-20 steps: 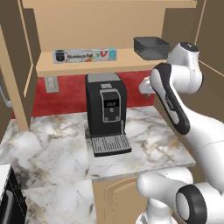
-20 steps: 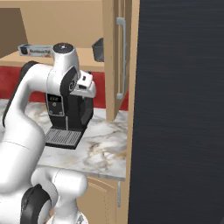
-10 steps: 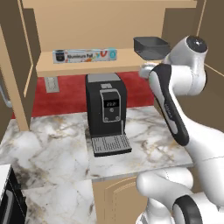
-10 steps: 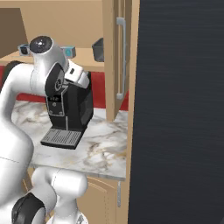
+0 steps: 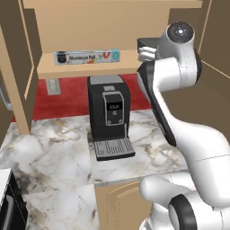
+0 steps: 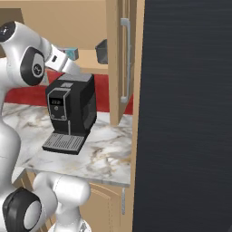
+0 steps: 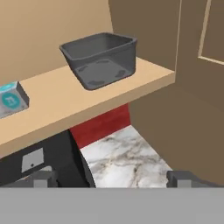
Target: Retrieve the tupperware and aluminum foil from the cabinet and place them on the dining counter near the plate with lime and squash to prepare for storing leftovers.
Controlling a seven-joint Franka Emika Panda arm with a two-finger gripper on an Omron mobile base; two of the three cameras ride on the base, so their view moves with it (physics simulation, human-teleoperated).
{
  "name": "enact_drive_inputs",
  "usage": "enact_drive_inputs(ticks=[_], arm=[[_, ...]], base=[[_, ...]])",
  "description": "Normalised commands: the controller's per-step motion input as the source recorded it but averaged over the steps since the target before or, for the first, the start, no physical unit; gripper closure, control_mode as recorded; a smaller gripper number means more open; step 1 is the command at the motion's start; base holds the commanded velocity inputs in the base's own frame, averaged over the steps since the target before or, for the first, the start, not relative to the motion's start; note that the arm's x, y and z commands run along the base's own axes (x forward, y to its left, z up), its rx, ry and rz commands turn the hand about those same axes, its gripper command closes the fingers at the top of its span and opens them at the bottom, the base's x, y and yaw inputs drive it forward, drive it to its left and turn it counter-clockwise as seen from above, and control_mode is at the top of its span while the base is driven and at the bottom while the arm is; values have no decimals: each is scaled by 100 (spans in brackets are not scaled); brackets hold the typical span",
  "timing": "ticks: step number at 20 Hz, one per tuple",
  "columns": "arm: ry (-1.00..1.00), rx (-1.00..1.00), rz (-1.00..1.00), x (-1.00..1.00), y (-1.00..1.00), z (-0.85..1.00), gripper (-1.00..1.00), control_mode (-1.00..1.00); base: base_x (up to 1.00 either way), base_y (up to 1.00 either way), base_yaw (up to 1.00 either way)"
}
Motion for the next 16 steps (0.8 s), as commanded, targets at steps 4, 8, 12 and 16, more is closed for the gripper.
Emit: enact_drive_inputs(ticks=[4, 8, 12, 16], arm=[[-5, 0, -15, 10, -18, 3, -100, -100], [-21, 0, -12, 9, -19, 0, -100, -100], [-29, 0, -13, 14, -10, 0, -100, -100], [-25, 0, -11, 21, -8, 0, -100, -100]], base=[[0, 0, 0], [0, 0, 0], [0, 0, 0], [0, 0, 0]])
